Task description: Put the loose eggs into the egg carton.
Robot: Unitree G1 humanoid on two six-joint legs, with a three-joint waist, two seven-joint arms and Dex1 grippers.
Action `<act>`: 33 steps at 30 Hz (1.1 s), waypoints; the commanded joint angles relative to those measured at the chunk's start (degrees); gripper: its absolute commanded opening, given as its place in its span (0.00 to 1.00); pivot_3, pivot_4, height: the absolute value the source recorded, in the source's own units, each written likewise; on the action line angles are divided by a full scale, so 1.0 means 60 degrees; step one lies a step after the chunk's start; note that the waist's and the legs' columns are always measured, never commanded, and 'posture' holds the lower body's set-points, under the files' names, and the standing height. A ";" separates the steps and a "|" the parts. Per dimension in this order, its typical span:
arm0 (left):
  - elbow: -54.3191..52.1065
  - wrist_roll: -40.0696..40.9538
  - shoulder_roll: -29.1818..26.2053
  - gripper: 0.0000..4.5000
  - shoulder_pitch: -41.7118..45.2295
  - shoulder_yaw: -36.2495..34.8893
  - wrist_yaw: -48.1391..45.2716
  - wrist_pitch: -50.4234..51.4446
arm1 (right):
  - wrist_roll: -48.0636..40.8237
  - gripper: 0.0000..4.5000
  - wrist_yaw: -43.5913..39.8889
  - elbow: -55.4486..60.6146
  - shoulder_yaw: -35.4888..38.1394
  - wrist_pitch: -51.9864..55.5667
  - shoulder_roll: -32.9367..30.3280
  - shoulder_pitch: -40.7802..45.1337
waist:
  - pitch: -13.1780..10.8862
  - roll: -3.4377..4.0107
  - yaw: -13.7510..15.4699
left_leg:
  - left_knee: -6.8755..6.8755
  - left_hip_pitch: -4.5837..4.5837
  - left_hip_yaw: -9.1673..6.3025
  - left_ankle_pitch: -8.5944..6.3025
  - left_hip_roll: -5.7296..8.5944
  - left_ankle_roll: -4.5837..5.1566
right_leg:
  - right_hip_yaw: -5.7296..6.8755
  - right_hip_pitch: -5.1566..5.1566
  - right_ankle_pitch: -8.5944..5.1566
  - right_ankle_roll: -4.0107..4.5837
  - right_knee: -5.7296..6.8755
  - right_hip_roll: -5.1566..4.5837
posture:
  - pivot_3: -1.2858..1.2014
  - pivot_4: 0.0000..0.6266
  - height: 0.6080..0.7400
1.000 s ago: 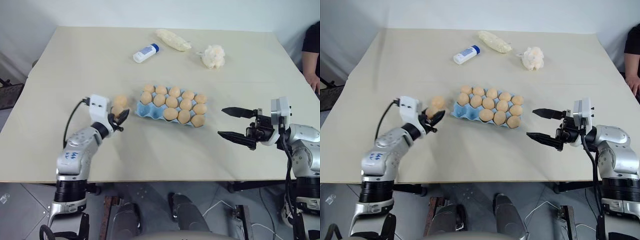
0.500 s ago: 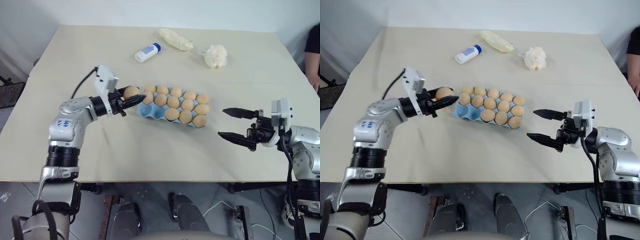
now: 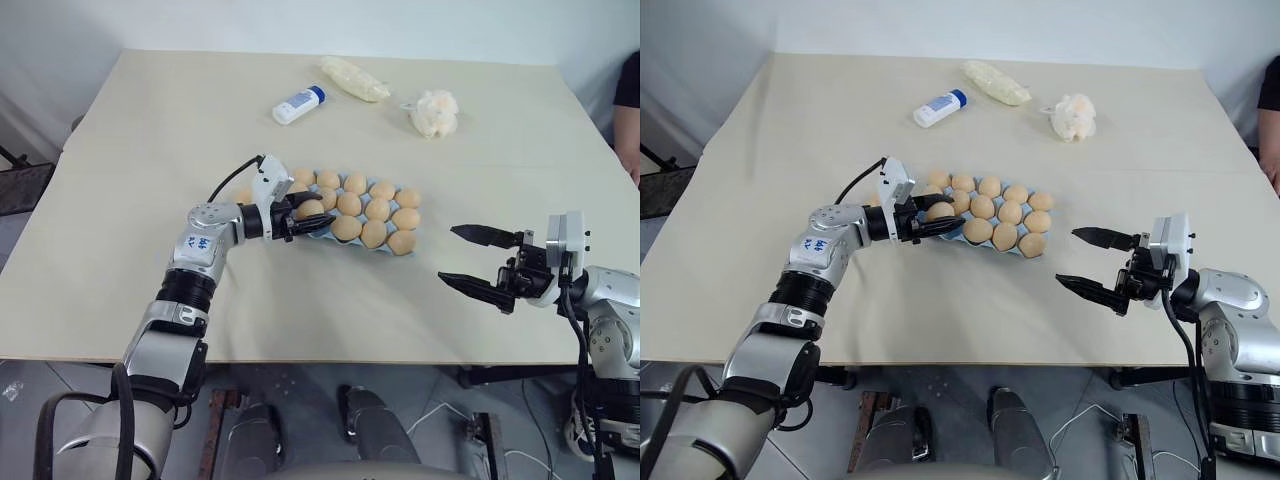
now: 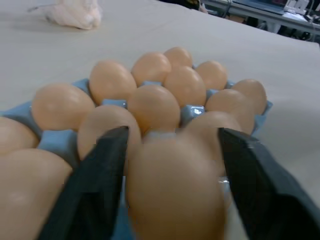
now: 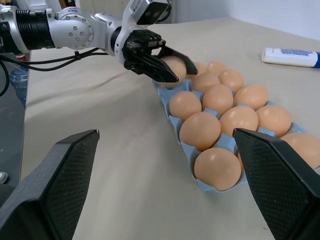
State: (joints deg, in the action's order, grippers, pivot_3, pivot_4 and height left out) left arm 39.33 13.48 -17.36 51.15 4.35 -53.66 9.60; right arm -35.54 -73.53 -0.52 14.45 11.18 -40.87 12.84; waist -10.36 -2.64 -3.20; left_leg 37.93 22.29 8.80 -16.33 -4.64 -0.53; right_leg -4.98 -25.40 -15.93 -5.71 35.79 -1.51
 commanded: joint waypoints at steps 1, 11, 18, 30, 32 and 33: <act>0.0176 -0.0161 0.0120 0.95 0.0339 -0.0159 0.0179 -0.0377 | -0.0272 1.00 0.0035 0.0253 0.0418 -0.0079 -0.0092 0.0001 | 0.0000 0.0000 0.0016 | 0.0001 0.0000 -0.0004 0.0000 0.0001 0.0000 | -0.0001 0.0001 0.0000 0.0000 0.0000 0.0000 | 0.52 0.24 1.00; -0.3319 0.0555 -0.0720 0.99 -0.0845 -0.1459 0.1239 0.0820 | -0.0228 1.00 -0.0167 -0.0098 0.0280 -0.0005 -0.0243 0.0321 | -0.0001 0.0004 -0.0026 | 0.0002 -0.0001 -0.0009 -0.0001 -0.0006 0.0002 | 0.0000 0.0000 0.0003 -0.0006 0.0016 0.0004 | 0.52 0.24 1.00; -0.4976 0.0551 -0.1236 0.99 -0.2444 -0.2474 0.2832 0.1400 | -0.0112 1.00 -0.0446 -0.0565 0.0005 0.0013 -0.0258 0.0813 | -0.0002 0.0005 0.0003 | 0.0012 -0.0012 -0.0006 0.0016 -0.0006 0.0004 | 0.0000 0.0005 0.0008 -0.0011 0.0036 0.0001 | 0.52 0.24 1.00; -0.9281 0.1397 -0.0508 0.99 -0.7094 -0.4146 0.5188 0.2722 | -0.0057 1.00 -0.0815 -0.0861 -0.0051 0.0189 -0.0431 0.1124 | -0.0001 0.0006 -0.0010 | 0.0005 -0.0013 -0.0002 0.0000 -0.0021 -0.0006 | 0.0007 0.0006 0.0004 -0.0005 0.0022 -0.0001 | 0.52 0.24 1.00; -0.9569 0.1520 -0.0511 0.99 -0.7611 -0.4248 0.5267 0.2879 | -0.0045 1.00 -0.0838 -0.0862 -0.0046 0.0221 -0.0444 0.1137 | -0.0001 0.0007 0.0008 | 0.0007 -0.0015 -0.0005 0.0012 -0.0016 -0.0005 | 0.0012 0.0008 0.0006 0.0002 0.0025 -0.0003 | 0.52 0.24 1.00; -0.9575 0.1533 -0.0550 0.99 -0.7717 -0.4255 0.5260 0.2868 | -0.0032 1.00 -0.0847 -0.0865 -0.0055 0.0234 -0.0447 0.1149 | -0.0001 0.0007 0.0014 | 0.0007 -0.0017 -0.0006 0.0015 -0.0013 -0.0004 | 0.0010 0.0009 0.0002 0.0020 0.0022 -0.0006 | 0.52 0.24 1.00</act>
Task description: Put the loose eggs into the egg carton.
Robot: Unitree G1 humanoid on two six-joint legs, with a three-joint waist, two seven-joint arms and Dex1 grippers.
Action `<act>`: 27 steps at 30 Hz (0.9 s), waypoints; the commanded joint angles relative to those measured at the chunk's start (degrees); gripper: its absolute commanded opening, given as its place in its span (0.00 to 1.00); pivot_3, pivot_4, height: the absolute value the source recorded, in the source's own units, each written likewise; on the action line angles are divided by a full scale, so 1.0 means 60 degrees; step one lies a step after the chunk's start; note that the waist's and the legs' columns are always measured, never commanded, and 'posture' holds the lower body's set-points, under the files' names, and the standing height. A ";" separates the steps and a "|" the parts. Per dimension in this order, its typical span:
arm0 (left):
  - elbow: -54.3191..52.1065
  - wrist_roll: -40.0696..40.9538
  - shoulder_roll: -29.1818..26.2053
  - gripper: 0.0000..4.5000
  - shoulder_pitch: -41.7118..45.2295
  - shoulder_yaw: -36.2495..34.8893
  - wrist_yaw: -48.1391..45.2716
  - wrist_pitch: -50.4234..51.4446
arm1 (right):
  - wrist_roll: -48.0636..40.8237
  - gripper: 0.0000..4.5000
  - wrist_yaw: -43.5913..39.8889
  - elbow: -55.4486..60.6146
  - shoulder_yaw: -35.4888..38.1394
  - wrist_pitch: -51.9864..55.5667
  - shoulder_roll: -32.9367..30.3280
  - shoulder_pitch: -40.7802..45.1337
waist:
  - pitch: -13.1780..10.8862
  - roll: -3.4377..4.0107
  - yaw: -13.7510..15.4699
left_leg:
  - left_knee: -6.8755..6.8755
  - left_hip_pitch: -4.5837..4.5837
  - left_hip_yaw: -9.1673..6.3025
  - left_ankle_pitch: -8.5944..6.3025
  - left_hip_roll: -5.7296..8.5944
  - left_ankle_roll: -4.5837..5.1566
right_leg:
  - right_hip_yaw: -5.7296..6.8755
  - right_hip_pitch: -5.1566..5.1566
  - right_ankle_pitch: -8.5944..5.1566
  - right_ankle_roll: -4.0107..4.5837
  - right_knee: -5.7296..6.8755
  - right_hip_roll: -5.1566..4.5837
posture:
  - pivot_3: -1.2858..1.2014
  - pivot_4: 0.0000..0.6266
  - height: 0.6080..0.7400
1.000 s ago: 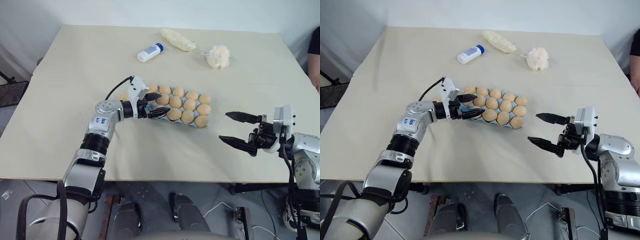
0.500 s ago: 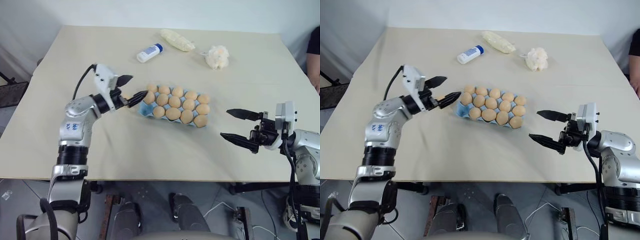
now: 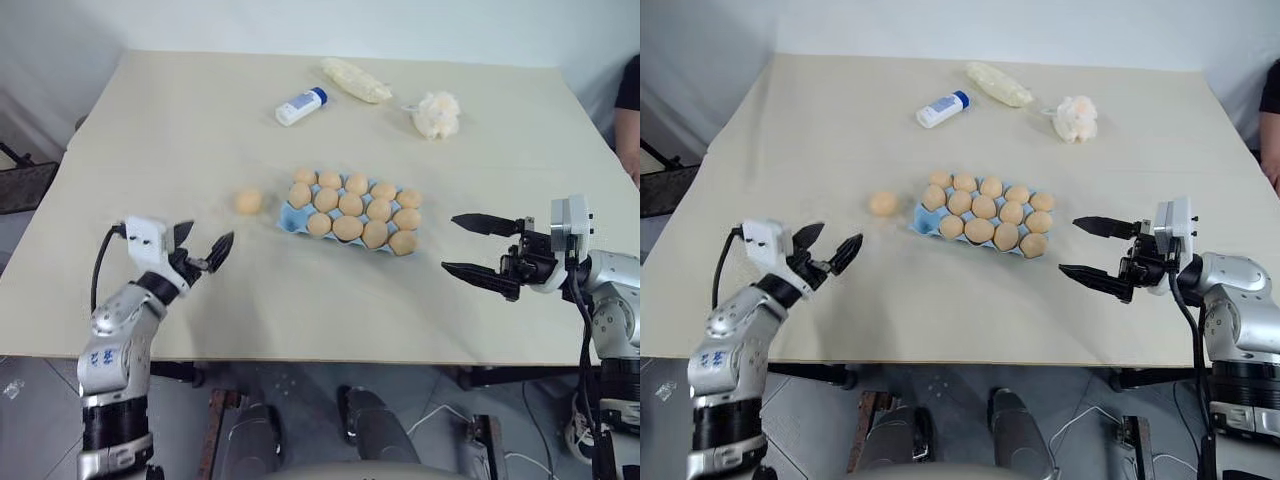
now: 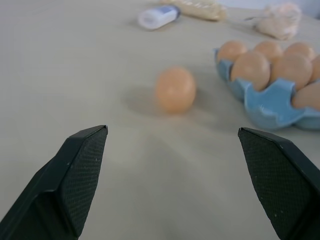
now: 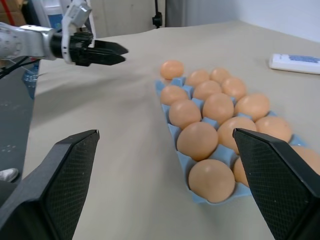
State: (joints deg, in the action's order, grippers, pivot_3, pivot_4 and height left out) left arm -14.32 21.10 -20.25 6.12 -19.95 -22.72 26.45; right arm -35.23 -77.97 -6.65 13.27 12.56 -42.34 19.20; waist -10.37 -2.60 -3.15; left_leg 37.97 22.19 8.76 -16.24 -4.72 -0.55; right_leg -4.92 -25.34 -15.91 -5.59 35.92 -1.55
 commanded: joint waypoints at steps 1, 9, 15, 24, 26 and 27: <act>-0.0613 0.0278 -0.0097 0.99 -0.0234 -0.0201 0.0103 0.0049 | -0.0075 1.00 -0.0108 0.0157 0.0134 0.0019 -0.0201 0.0106 | 0.0000 0.0000 0.0011 | 0.0000 -0.0004 -0.0004 0.0001 0.0005 0.0002 | -0.0003 0.0007 -0.0023 0.0052 -0.0005 -0.0005 | 0.52 0.24 1.00; 0.2185 -0.0189 -0.0364 0.99 0.2596 0.0712 -0.0237 -0.0610 | -0.0001 1.00 -0.0004 0.0186 0.0047 0.0059 -0.0140 0.0209 | 0.0000 0.0000 -0.0002 | 0.0010 -0.0021 -0.0006 0.0019 0.0017 0.0019 | 0.0006 0.0114 0.0048 0.0138 -0.0163 -0.0017 | 0.52 0.24 1.00; 0.6055 -0.1074 -0.0281 0.99 0.5061 0.1561 -0.0738 -0.2195 | -0.0029 1.00 0.0169 0.0432 0.0160 0.0084 -0.0129 -0.0039 | 0.0000 0.0001 -0.0010 | -0.0006 -0.0012 0.0003 0.0010 0.0015 0.0033 | 0.0003 0.0119 0.0085 0.0098 -0.0218 -0.0016 | 0.52 0.24 1.00; 1.1046 -0.2143 -0.0154 0.99 0.7419 0.2223 -0.0952 -0.3701 | -0.0067 1.00 0.0405 0.0699 0.0313 0.0101 -0.0152 -0.0354 | 0.0000 0.0000 0.0024 | -0.0097 0.0047 0.0126 0.0020 -0.0005 0.0025 | 0.0027 -0.0024 0.0130 -0.0004 -0.0204 0.0006 | 0.52 0.24 1.00; 1.1686 -0.2304 -0.0113 0.95 0.7721 0.2329 -0.1095 -0.3709 | -0.0059 1.00 0.0434 0.0718 0.0334 0.0092 -0.0146 -0.0387 | 0.0000 0.0001 0.0044 | -0.0095 0.0047 0.0130 0.0021 -0.0006 0.0024 | 0.0031 -0.0028 0.0128 -0.0007 -0.0204 0.0006 | 0.52 0.24 1.00; 1.1914 -0.2321 -0.0093 0.90 0.7837 0.2316 -0.1146 -0.3804 | -0.0067 1.00 0.0456 0.0733 0.0355 0.0089 -0.0138 -0.0399 | 0.0000 0.0001 0.0045 | -0.0092 0.0046 0.0134 0.0020 -0.0005 0.0024 | 0.0028 -0.0028 0.0128 -0.0007 -0.0205 0.0006 | 0.52 0.24 1.00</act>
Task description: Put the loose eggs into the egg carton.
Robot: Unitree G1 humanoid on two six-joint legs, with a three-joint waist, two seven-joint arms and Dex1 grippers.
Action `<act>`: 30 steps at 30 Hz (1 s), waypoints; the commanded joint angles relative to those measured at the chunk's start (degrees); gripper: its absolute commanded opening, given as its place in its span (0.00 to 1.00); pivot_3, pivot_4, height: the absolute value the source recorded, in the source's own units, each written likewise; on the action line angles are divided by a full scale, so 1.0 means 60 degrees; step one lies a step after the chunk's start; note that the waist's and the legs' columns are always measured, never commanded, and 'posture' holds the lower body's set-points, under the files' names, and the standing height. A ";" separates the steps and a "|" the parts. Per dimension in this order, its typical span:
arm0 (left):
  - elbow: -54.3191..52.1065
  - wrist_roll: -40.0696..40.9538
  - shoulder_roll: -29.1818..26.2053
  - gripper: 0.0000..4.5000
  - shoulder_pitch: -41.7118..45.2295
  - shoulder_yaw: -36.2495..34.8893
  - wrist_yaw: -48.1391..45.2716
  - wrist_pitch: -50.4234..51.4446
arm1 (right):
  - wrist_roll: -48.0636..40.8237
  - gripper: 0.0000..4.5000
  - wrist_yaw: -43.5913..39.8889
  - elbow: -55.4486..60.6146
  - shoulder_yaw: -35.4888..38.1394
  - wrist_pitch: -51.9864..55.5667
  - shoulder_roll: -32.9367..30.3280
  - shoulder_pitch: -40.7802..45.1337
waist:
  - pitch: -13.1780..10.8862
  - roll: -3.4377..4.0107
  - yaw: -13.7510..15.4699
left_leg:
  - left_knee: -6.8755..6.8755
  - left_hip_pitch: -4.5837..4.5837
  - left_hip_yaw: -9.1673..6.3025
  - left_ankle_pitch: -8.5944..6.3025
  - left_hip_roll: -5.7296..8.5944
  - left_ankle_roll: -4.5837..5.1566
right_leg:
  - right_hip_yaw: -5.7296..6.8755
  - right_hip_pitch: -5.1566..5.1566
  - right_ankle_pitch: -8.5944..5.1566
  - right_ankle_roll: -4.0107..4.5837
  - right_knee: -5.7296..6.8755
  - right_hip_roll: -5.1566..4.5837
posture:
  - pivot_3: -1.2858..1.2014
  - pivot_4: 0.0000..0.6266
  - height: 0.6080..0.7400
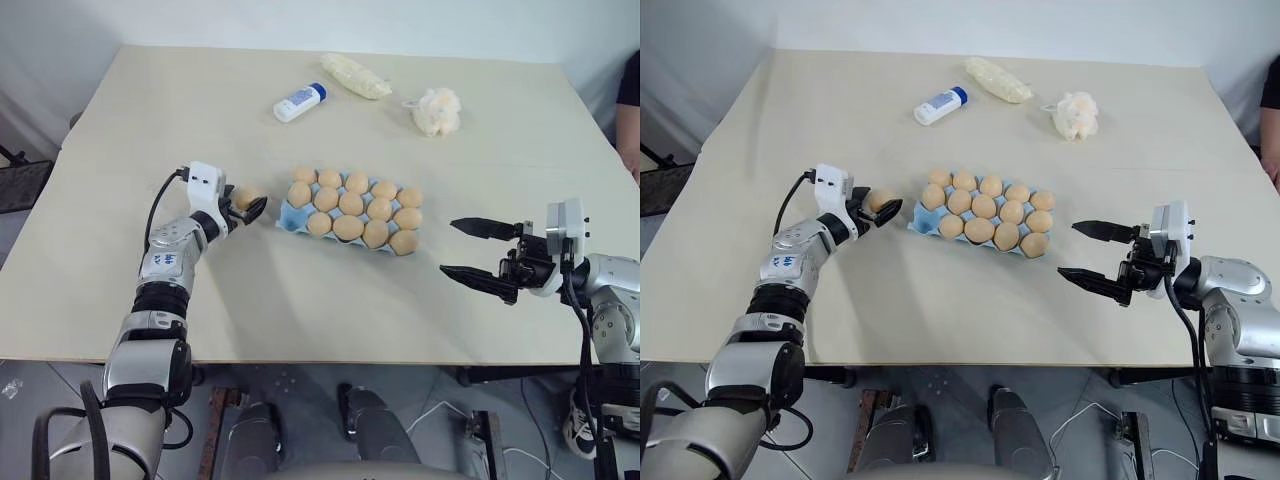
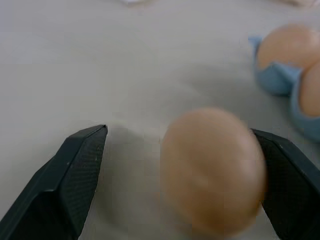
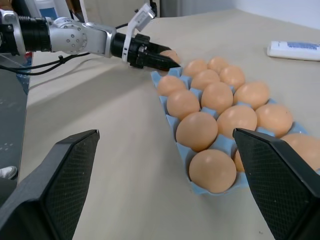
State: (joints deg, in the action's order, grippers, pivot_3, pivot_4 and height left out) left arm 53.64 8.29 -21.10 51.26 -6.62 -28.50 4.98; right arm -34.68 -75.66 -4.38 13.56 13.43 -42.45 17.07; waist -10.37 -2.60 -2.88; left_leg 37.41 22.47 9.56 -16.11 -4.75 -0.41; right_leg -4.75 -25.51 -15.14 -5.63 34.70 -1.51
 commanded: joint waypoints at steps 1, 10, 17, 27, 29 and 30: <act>0.0764 -0.0196 0.0057 0.86 0.0401 0.0079 -0.0213 -0.0327 | -0.0167 1.00 0.0086 0.0369 0.0321 -0.0059 -0.0115 -0.0057 | 0.0000 0.0000 0.0000 | 0.0004 -0.0002 0.0003 -0.0001 0.0001 0.0001 | -0.0004 0.0002 0.0000 0.0000 0.0001 -0.0001 | 0.52 0.24 1.00; -0.0524 0.0272 -0.0058 0.39 0.0507 0.0013 -0.1741 -0.0458 | -0.0202 1.00 0.0312 0.0648 0.0509 -0.0097 -0.0140 -0.0430 | 0.0000 0.0000 -0.0013 | 0.0017 -0.0003 0.0011 -0.0002 0.0002 0.0004 | -0.0014 0.0001 0.0002 -0.0003 0.0015 -0.0003 | 0.52 0.24 1.00; -0.3394 0.1211 -0.0078 0.39 -0.0377 -0.0025 -0.3008 0.0636 | -0.0228 1.00 0.0470 0.0816 0.0573 -0.0150 -0.0076 -0.0641 | 0.0000 0.0000 -0.0033 | 0.0015 -0.0011 0.0023 -0.0001 0.0000 0.0002 | -0.0021 0.0002 0.0003 -0.0004 0.0029 -0.0002 | 0.52 0.24 1.00; -0.3288 0.0918 -0.0016 0.39 -0.0563 0.0443 -0.3193 0.1041 | -0.0256 1.00 0.0665 0.0994 0.0551 -0.0170 -0.0006 -0.0827 | 0.0000 0.0000 -0.0046 | 0.0087 -0.0011 0.0021 0.0009 0.0005 0.0027 | -0.0038 0.0011 0.0015 -0.0020 0.0066 -0.0010 | 0.52 0.24 1.00; -0.3162 0.0924 0.0081 0.39 -0.0459 0.0450 -0.3147 0.1003 | -0.0269 1.00 0.0696 0.1019 0.0563 -0.0169 -0.0008 -0.0874 | 0.0000 0.0000 -0.0042 | 0.0087 -0.0009 0.0021 0.0008 0.0005 0.0029 | -0.0039 0.0011 0.0016 -0.0021 0.0066 -0.0011 | 0.52 0.24 1.00; -0.3076 0.0886 0.0121 0.39 -0.0394 0.0466 -0.3099 0.0960 | -0.0272 1.00 0.0704 0.1027 0.0571 -0.0173 -0.0016 -0.0903 | 0.0000 0.0000 -0.0041 | 0.0086 -0.0009 0.0021 0.0007 0.0005 0.0030 | -0.0037 0.0011 0.0016 -0.0022 0.0066 -0.0011 | 0.52 0.24 1.00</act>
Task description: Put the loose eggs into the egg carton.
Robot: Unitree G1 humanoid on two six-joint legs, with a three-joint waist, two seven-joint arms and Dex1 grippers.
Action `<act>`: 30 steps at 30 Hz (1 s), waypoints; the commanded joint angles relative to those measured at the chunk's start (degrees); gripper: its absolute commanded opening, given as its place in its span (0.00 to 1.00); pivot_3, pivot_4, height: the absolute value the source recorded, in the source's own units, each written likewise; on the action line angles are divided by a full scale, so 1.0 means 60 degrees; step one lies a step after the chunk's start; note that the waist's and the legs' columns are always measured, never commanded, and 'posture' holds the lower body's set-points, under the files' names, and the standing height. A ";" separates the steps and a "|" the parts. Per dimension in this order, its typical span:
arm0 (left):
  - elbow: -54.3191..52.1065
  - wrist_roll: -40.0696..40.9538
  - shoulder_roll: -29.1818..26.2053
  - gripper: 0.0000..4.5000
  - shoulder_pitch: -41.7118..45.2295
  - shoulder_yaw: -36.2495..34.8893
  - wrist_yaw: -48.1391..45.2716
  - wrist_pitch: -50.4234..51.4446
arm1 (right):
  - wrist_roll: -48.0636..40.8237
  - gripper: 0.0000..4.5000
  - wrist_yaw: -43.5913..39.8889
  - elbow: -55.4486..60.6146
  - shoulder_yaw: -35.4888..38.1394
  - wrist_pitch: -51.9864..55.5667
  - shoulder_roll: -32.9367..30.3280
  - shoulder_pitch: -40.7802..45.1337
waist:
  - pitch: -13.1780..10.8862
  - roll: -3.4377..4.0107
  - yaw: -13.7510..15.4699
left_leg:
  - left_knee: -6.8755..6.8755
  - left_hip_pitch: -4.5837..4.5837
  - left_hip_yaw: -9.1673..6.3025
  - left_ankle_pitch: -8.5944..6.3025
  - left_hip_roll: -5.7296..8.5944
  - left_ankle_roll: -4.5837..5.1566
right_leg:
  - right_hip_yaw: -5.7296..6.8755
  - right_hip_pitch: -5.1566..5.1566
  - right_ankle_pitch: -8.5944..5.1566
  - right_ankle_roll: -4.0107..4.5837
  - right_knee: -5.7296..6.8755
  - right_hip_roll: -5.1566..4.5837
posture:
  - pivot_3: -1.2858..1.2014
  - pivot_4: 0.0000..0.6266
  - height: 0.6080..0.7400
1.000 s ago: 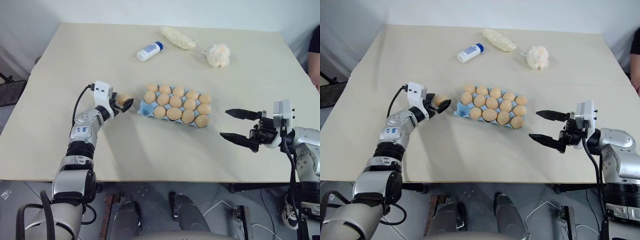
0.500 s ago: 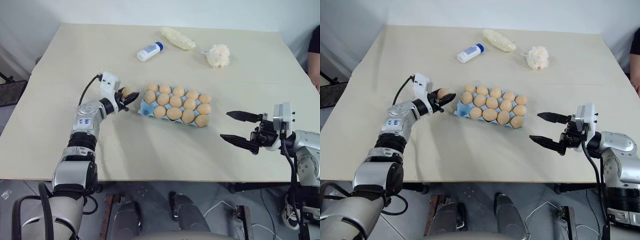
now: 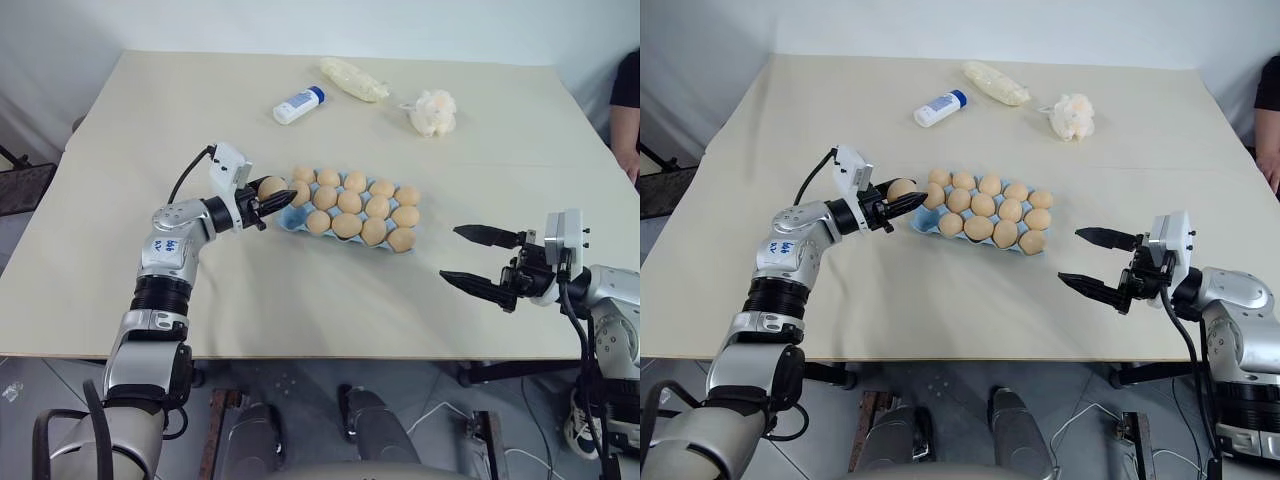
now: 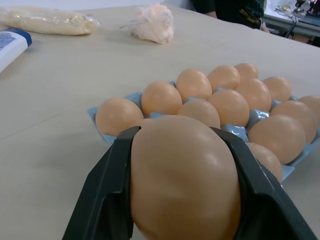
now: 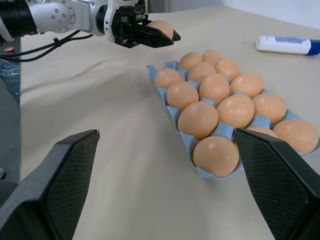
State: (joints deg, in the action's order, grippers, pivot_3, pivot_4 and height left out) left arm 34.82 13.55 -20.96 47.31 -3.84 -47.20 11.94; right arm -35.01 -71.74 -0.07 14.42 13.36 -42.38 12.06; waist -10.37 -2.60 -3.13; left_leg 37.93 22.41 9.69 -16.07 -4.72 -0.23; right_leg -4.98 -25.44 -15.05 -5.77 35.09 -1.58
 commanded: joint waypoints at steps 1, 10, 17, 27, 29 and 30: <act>0.0123 -0.0016 0.0114 0.54 0.0315 0.0035 0.0016 -0.0135 | -0.0223 1.00 0.0053 0.0314 0.0439 -0.0168 -0.0033 -0.0093 | 0.0000 0.0000 0.0001 | -0.0001 0.0000 0.0000 -0.0001 0.0000 0.0001 | 0.0000 -0.0001 0.0000 -0.0001 0.0000 0.0000 | 0.52 0.24 1.00; 0.0381 -0.0034 0.0178 1.00 0.0533 0.0038 -0.0019 -0.0253 | -0.0262 1.00 0.0119 0.0356 0.0492 -0.0203 -0.0053 -0.0236 | 0.0000 0.0000 -0.0003 | -0.0003 0.0001 0.0000 -0.0004 0.0000 0.0000 | 0.0001 -0.0002 0.0001 -0.0002 -0.0001 0.0001 | 0.52 0.24 1.00; 0.0445 0.0055 0.0176 1.00 0.0597 -0.0150 0.0214 -0.0291 | -0.0244 1.00 0.0119 0.0193 0.0447 -0.0293 -0.0067 -0.0132 | 0.0000 0.0000 -0.0004 | -0.0003 0.0001 0.0000 -0.0004 -0.0002 0.0000 | 0.0001 -0.0003 0.0001 -0.0003 -0.0001 0.0003 | 0.52 0.24 1.00; -0.0516 0.0972 -0.0807 1.00 0.0401 -0.0665 -0.0777 0.1340 | -0.0270 1.00 0.0077 0.0170 0.0529 -0.0332 -0.0148 -0.0032 | 0.0000 0.0000 -0.0040 | -0.0004 0.0001 0.0000 -0.0004 -0.0005 0.0000 | 0.0002 -0.0004 0.0002 -0.0004 0.0001 0.0007 | 0.52 0.24 1.00; -0.1194 0.1242 -0.1269 1.00 -0.0124 -0.0674 -0.1605 0.1311 | -0.0238 1.00 -0.0012 0.0113 0.0475 -0.0326 -0.0157 0.0119 | 0.0000 0.0002 -0.0069 | -0.0008 -0.0001 0.0002 -0.0005 -0.0010 -0.0004 | 0.0004 -0.0005 0.0001 -0.0003 0.0004 0.0011 | 0.52 0.24 1.00; -0.1402 0.1245 -0.1549 1.00 -0.0395 -0.0649 -0.2006 0.1108 | -0.0205 1.00 -0.0077 0.0041 0.0420 -0.0317 -0.0164 0.0245 | -0.0001 0.0002 -0.0080 | -0.0011 -0.0004 0.0006 -0.0005 -0.0012 -0.0007 | 0.0004 -0.0006 0.0000 -0.0002 0.0007 0.0012 | 0.52 0.24 1.00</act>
State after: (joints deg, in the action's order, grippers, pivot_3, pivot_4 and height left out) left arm 29.91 19.20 -28.95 46.47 -7.25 -55.23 19.34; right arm -35.34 -71.58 -0.24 15.90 12.40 -42.43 12.32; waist -10.37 -2.58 -3.61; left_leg 37.86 22.37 9.73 -16.11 -4.80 -0.28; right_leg -4.96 -25.48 -15.05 -5.77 35.13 -1.51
